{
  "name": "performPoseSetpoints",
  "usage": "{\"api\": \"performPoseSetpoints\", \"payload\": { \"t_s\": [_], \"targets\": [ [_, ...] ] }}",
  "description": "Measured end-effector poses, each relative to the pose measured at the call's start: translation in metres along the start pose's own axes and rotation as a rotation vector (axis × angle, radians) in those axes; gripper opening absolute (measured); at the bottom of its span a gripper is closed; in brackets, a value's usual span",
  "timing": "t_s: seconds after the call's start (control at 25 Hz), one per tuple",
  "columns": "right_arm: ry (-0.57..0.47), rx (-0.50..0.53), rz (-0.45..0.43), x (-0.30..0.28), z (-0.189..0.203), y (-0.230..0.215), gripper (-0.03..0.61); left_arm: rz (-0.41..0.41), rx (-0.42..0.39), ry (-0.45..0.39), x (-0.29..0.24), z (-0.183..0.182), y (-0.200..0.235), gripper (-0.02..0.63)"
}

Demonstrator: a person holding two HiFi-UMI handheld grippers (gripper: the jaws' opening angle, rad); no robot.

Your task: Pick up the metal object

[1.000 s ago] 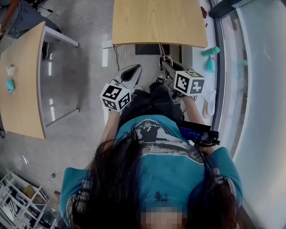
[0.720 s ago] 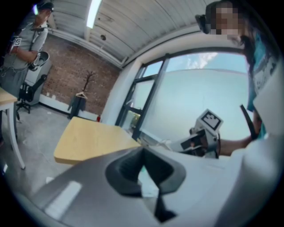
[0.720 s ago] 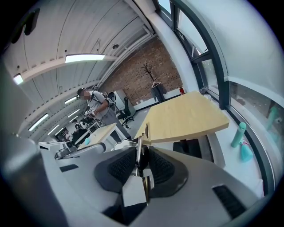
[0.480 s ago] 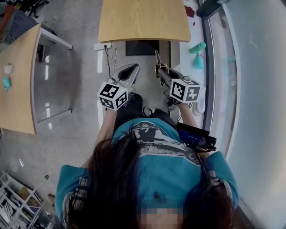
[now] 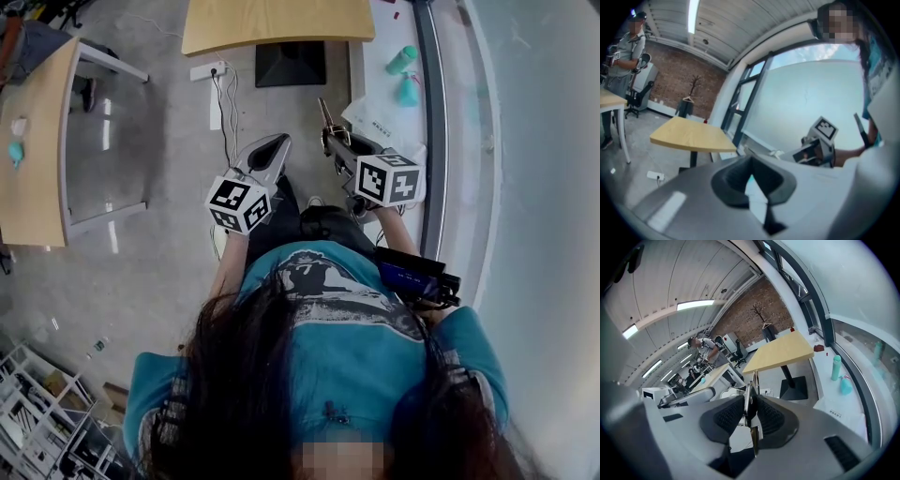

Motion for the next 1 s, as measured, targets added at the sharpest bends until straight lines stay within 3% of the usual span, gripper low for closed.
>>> {"api": "performPoseSetpoints", "payload": {
  "t_s": [0.16, 0.36, 0.6, 0.84, 1.0],
  "targets": [
    [0.022, -0.012, -0.018, 0.005, 0.026, -0.017, 0.101, -0.013, -0.005, 0.030, 0.003, 0.025, -0.021, 0.003],
    [0.034, -0.034, -0.049, 0.000, 0.045, -0.019, 0.100, -0.032, -0.040, 0.052, 0.009, 0.032, -0.027, 0.003],
    [0.037, -0.062, -0.062, 0.017, 0.078, 0.007, 0.100, 0.005, -0.075, 0.076, 0.040, 0.035, -0.060, 0.003],
    [0.043, -0.046, -0.068, 0.015, 0.075, 0.010, 0.100, 0.017, -0.074, 0.078, 0.037, 0.038, -0.065, 0.003],
    [0.035, -0.031, -0.055, 0.008, 0.095, 0.041, 0.100, 0.008, -0.067, 0.058, 0.078, 0.046, -0.051, 0.003]
  ]
}}
Point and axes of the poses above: the fingertips, and each gripper's own axes: x backward along the fingers, y to its left, z out of its underside, the point moved 4 cm from there along x, backward along the fingers, and after that the axes turned 4 degrees about -x, right-handed, at the moved point
